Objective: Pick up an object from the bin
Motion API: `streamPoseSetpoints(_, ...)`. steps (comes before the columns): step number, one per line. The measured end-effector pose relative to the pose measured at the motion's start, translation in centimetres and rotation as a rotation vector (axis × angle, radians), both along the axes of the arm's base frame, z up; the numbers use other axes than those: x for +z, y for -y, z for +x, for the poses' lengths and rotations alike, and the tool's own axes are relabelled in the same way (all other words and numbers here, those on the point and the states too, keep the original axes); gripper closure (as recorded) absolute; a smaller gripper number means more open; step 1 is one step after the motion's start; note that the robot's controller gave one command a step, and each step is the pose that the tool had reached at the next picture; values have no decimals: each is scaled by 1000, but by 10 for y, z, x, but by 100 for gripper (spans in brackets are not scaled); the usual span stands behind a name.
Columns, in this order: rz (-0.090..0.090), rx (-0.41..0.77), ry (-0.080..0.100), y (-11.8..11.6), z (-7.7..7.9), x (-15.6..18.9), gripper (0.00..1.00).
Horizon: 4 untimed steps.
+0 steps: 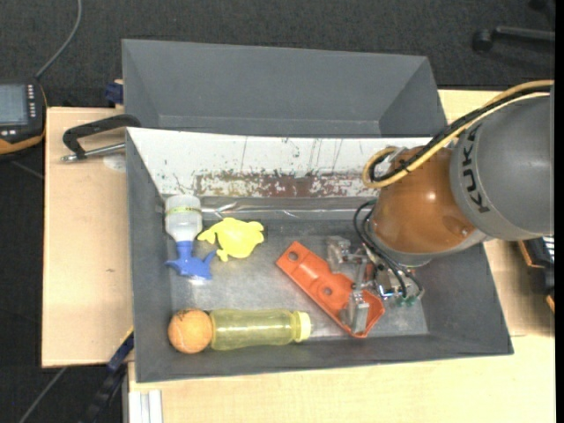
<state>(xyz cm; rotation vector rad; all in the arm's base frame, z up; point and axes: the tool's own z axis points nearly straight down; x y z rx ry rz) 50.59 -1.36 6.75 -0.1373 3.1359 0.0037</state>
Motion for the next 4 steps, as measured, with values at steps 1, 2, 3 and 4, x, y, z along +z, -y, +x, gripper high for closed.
streamPoseSetpoints(1, 1, 4, 3, 28, -6, 8, 0)
streamPoseSetpoints(2, 2, -105, 2, -4, -11, 5, 100)
streamPoseSetpoints(3, 2, -105, 2, -4, -11, 5, 100)
streamPoseSetpoints(4, 3, -110, 0, 0, 7, 59, 100)
